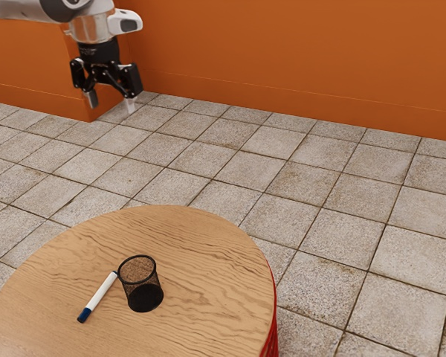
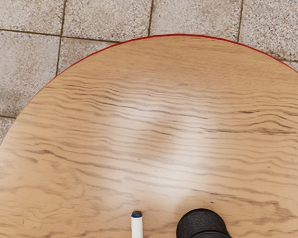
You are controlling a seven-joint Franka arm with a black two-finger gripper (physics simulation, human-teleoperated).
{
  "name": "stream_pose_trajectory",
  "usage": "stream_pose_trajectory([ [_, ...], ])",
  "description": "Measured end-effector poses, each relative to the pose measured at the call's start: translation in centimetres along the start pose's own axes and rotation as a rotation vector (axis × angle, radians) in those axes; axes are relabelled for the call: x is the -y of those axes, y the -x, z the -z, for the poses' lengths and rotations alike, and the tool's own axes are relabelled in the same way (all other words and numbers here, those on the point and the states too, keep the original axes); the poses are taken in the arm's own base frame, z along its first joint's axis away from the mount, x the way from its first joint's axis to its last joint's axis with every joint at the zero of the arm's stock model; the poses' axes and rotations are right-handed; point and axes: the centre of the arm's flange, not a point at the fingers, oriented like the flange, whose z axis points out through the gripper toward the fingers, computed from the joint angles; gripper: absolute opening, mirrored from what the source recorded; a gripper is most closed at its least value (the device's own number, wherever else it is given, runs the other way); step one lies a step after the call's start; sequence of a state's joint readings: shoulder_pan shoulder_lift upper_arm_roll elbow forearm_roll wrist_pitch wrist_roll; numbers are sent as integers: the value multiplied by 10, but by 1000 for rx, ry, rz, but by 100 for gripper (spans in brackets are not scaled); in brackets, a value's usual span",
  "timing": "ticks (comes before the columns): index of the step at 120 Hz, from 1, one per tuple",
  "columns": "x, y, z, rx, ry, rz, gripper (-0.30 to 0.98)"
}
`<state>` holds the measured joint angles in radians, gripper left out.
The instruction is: Put the marker into the pen holder.
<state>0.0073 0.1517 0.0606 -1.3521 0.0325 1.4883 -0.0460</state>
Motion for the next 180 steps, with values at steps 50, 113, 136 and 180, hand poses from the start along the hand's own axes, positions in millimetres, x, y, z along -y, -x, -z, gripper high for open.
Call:
stream_pose_trajectory([
  [50,46,103,-113,133,-8,69,69],
  [113,56,182,-276,76,-11,-11,69],
  [136,48,191,-321,54,-16,-80,69],
  [180,33,213,-367,34,-5,-122,69],
])
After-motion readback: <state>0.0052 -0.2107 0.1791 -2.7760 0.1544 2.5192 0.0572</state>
